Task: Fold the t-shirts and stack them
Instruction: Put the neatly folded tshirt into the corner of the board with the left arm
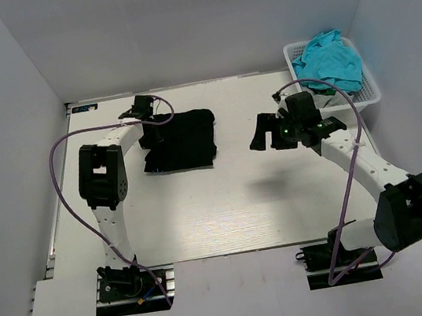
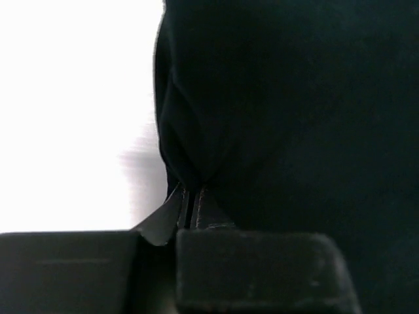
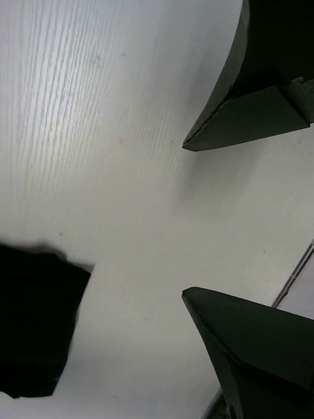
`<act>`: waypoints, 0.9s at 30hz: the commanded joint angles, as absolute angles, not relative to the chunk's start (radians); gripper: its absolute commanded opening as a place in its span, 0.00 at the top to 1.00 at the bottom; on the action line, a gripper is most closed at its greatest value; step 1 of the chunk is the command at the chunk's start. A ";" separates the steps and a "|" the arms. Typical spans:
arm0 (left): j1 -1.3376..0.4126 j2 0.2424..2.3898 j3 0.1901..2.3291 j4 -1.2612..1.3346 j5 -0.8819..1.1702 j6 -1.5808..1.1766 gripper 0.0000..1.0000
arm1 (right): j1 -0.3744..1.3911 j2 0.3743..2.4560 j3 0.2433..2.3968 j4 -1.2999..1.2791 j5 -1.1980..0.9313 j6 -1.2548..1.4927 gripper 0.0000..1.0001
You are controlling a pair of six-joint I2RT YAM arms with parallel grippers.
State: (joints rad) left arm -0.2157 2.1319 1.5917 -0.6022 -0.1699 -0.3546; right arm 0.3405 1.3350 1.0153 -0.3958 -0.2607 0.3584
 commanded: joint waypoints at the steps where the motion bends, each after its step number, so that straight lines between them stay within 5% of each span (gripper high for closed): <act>1: -0.178 2.191 1.626 -0.678 -0.304 -0.365 1.00 | 0.334 1.295 1.026 -0.469 -0.098 0.397 0.10; 11: -0.043 2.243 1.934 -0.742 -0.529 -0.238 1.00 | 0.330 1.382 1.134 -0.549 -0.040 0.413 0.10; 27: 0.152 2.482 2.345 -0.661 -0.594 -0.064 1.00 | 0.316 1.585 1.342 -0.653 0.043 0.385 0.10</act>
State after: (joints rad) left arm 0.1440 2.4851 2.2704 -0.6762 -0.5564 -0.0937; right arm 0.3244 1.5555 1.2942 -0.6292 0.0090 0.3920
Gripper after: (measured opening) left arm 0.026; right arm 0.905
